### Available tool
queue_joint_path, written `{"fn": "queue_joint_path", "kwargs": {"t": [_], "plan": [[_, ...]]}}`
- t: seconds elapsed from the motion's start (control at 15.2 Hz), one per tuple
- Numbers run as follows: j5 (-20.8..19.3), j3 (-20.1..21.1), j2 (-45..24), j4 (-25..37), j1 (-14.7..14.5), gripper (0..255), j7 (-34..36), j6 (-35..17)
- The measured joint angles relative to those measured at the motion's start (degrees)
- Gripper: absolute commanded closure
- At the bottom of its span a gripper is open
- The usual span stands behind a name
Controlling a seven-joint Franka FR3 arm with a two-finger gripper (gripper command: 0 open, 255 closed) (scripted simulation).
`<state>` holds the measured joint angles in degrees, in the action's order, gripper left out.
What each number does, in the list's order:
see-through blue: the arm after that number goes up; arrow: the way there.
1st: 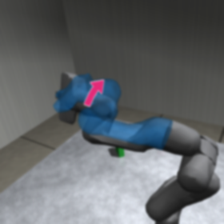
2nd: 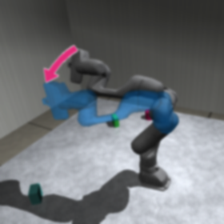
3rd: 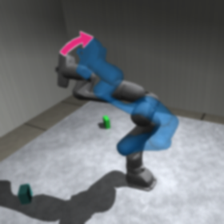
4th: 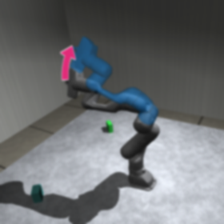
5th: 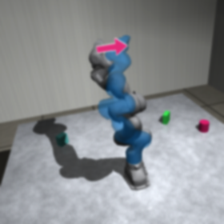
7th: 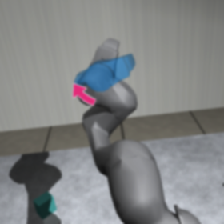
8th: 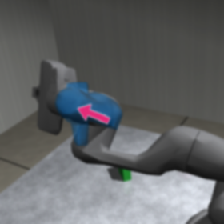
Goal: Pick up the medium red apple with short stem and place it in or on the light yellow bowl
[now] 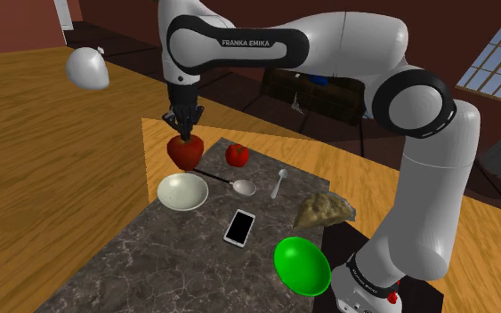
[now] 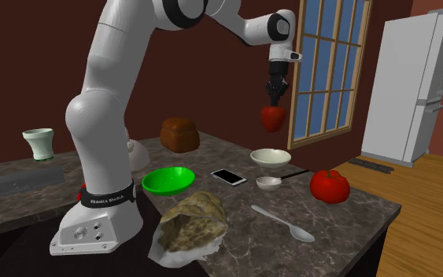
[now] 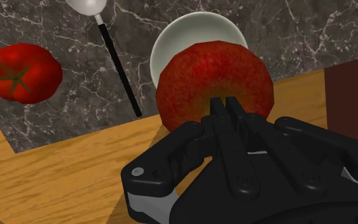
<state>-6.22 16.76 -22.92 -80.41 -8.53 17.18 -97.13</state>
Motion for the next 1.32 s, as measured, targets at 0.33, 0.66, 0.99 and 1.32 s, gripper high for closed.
{"fn": "queue_joint_path", "kwargs": {"t": [0.33,0.66,0.99,1.32], "plan": [[-0.14,-0.1,-0.32,-3.62,0.18,255,0.13,-3.9],[-0.37,-0.26,-0.91,-6.72,0.34,255,0.24,-7.57],[-0.65,-0.38,-1.6,-9.5,0.36,255,0.5,-11.01],[-1.02,-0.54,-2.77,-10.92,0.27,255,0.75,-13.54]]}}
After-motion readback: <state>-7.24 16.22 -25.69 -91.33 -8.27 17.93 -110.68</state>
